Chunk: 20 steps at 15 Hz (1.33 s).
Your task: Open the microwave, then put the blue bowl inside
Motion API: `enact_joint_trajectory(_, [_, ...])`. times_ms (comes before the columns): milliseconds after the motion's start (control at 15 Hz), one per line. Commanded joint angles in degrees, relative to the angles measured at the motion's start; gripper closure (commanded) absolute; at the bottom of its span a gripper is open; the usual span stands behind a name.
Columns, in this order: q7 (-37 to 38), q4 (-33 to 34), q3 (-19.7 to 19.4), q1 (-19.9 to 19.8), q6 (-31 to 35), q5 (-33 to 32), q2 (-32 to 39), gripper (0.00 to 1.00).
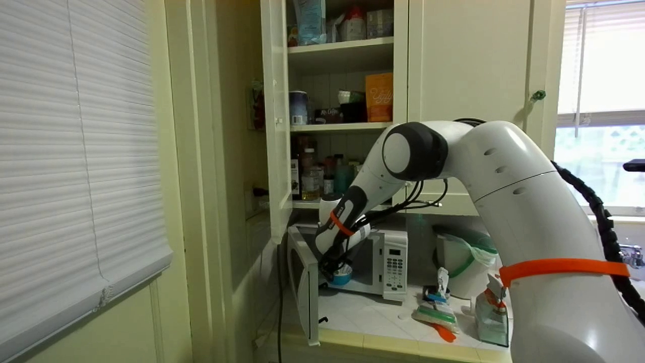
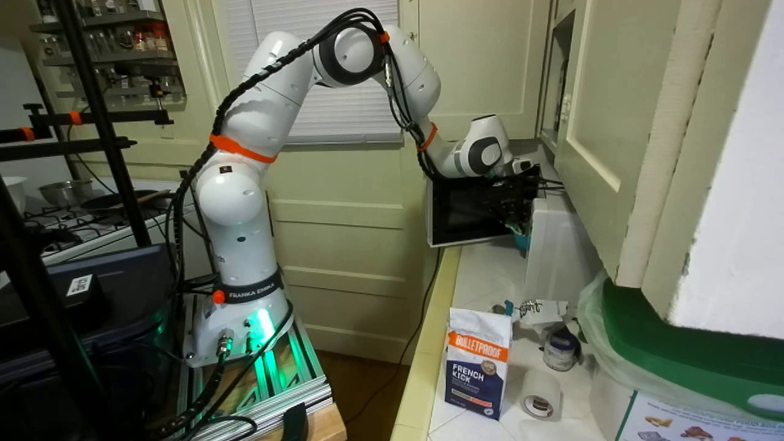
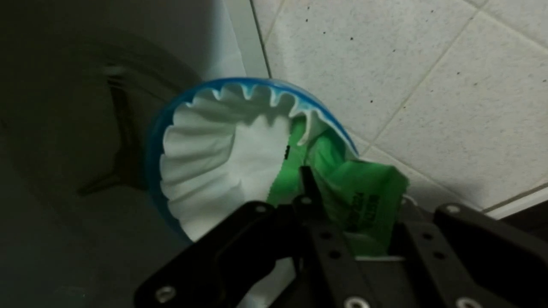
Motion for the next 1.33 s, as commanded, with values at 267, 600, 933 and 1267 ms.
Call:
enact_joint_trajectory(267, [0.70,6.74,0.74,-1.20,-2.27,3.33,4.30,0.93])
enact_joint_trajectory(600, [1.35,7.84,1.09,-1.42,-2.34,4.42,4.81,0.52])
enact_joint_trajectory(933, [1.88,8.06,1.03,-1.35,-2.42,4.56,4.91,0.16])
enact_joint_trajectory(1267, [2.66,9.55,0.52,-1.53,-3.71,4.76,6.10,0.16])
